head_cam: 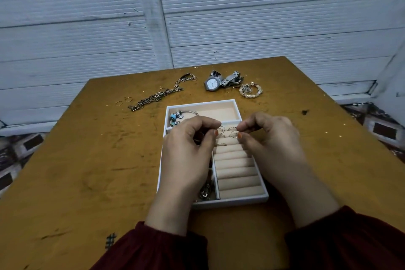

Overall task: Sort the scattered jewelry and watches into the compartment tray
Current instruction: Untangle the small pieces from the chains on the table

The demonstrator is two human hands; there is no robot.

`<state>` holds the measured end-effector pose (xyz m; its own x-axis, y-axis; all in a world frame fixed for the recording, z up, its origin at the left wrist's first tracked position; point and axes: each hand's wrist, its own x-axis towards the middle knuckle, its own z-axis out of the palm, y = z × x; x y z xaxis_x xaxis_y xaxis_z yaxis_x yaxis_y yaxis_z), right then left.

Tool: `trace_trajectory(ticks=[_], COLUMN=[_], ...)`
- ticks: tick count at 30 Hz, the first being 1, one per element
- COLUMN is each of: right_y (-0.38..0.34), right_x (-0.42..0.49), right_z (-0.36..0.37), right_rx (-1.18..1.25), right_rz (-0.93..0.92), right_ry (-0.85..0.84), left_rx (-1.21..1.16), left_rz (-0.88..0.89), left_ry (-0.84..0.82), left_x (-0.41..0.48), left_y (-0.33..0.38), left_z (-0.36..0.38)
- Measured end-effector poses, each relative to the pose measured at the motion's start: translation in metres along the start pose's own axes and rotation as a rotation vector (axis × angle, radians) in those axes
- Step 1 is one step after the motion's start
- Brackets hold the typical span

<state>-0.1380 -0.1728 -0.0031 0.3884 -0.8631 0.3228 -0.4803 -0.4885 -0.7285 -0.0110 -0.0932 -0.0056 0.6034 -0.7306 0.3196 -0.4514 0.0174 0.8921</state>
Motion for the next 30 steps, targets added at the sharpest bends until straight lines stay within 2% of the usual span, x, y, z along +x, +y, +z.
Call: trace_trajectory(ticks=[11, 30], right_y=[0.0003, -0.0018], right_x=[0.0012, 0.0004], right_z=[-0.0014, 0.0003], right_rx=[-0.187, -0.302], right_rz=[-0.037, -0.056], right_ry=[-0.102, -0.096], left_rx=[-0.027, -0.038], left_rz=[0.002, 0.021], left_ry=[0.005, 0.017], left_x=[0.0010, 0.0024], left_y=[-0.0034, -0.0064], left_z=[-0.0003, 0.0003])
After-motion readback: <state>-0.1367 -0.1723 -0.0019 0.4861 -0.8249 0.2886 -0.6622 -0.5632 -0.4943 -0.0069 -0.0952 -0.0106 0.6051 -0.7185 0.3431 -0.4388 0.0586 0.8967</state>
